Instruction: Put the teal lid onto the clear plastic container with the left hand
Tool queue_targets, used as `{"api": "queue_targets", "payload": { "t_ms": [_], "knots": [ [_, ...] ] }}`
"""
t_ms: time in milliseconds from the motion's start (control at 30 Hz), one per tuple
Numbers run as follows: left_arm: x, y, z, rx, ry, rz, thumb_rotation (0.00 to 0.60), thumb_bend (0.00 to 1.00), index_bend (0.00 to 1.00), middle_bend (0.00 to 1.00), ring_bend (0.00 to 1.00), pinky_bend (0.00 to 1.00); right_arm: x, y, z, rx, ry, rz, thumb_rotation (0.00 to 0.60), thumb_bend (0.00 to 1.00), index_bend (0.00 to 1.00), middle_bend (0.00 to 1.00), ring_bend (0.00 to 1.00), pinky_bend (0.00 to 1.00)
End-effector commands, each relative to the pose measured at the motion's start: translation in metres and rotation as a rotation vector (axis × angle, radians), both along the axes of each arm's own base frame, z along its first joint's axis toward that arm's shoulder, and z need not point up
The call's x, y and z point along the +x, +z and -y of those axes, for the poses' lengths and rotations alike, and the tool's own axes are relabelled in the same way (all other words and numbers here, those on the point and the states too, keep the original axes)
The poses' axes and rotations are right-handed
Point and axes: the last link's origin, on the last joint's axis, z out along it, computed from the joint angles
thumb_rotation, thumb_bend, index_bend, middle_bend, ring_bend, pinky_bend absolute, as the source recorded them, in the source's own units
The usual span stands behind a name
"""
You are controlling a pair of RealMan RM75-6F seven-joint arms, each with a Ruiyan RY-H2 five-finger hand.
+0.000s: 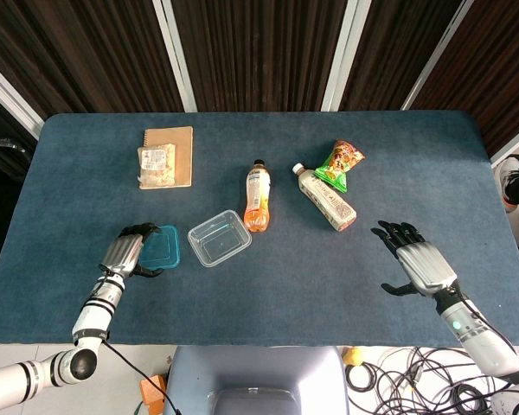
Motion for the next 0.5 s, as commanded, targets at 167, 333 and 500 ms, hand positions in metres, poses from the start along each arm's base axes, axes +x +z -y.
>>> {"api": "queue_targets", "payload": {
  "t_ms": [167,333,500],
  "knots": [
    [0.013,0.024,0.001,0.113,-0.001,0.233,0.6,0.24,0.27,0.64,0.92,0.92,-0.002,0.001,0.0,-0.001,-0.005,0.002,0.6,0.13,0.0,0.0,0.0,0.0],
    [0.036,0.019,0.001,0.163,0.009,0.41,0.6,0.24,0.27,0.63,0.9,0.9,-0.002,0.003,0.001,0.0,-0.004,0.005,0.6,0.13,0.0,0.0,0.0,0.0],
    [0.067,-0.005,0.002,0.198,0.014,0.461,0.6,0.24,0.27,0.61,0.84,0.84,-0.002,0.003,0.003,0.0,-0.004,0.007,0.6,0.13,0.0,0.0,0.0,0.0]
  ]
}}
